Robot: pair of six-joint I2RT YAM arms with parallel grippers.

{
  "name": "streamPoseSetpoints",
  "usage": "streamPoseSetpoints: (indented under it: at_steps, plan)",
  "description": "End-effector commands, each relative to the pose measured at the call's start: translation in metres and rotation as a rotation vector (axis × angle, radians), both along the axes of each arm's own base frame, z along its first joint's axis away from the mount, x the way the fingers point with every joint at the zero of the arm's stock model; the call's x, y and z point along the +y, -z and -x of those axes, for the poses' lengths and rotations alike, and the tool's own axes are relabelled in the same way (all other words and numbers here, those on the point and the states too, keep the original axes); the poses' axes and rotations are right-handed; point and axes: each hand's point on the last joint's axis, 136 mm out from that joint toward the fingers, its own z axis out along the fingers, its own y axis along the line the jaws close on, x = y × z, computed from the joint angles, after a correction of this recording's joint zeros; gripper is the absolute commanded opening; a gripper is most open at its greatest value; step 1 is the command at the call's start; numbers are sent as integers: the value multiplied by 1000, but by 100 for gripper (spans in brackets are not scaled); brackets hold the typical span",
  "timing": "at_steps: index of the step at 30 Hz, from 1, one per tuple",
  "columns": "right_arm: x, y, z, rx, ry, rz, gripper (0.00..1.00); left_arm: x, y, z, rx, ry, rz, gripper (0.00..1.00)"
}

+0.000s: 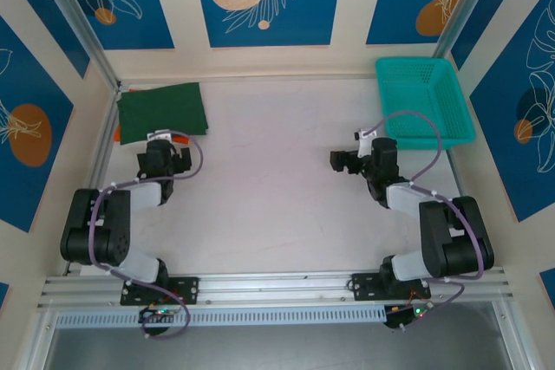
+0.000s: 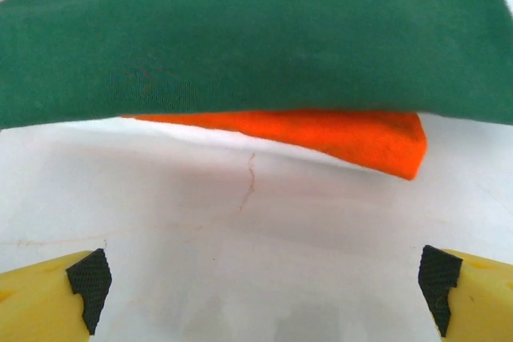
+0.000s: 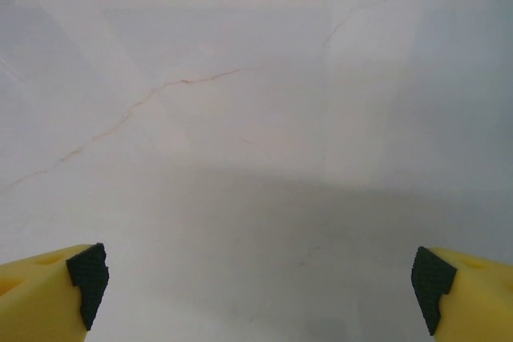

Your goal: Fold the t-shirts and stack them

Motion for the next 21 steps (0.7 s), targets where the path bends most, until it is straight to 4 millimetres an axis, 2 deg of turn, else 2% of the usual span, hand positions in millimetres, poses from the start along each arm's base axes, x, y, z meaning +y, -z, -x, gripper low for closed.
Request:
streamPoseSetpoints:
  at_steps: [1, 4, 7, 12, 17, 21]
  plan:
    - [-13, -18, -2, -83, 7, -40, 99, -3, -23, -1, -128, 13, -9, 100]
    - [-30, -31, -11, -139, 36, -35, 99, -4, -25, 1, -145, 21, -9, 100]
    - [-25, -18, -14, -109, -24, -80, 99, -5, -23, -2, -130, 22, -16, 100]
    - [-19, -10, -13, -159, -23, -7, 99, -16, -20, -6, -117, 86, -9, 100]
    - [-16, -8, 7, -290, -33, 5, 99, -26, -18, -7, -126, 150, -5, 100]
    - [-11, -8, 12, -323, -21, 53, 99, -37, -17, -3, -147, 205, -19, 100]
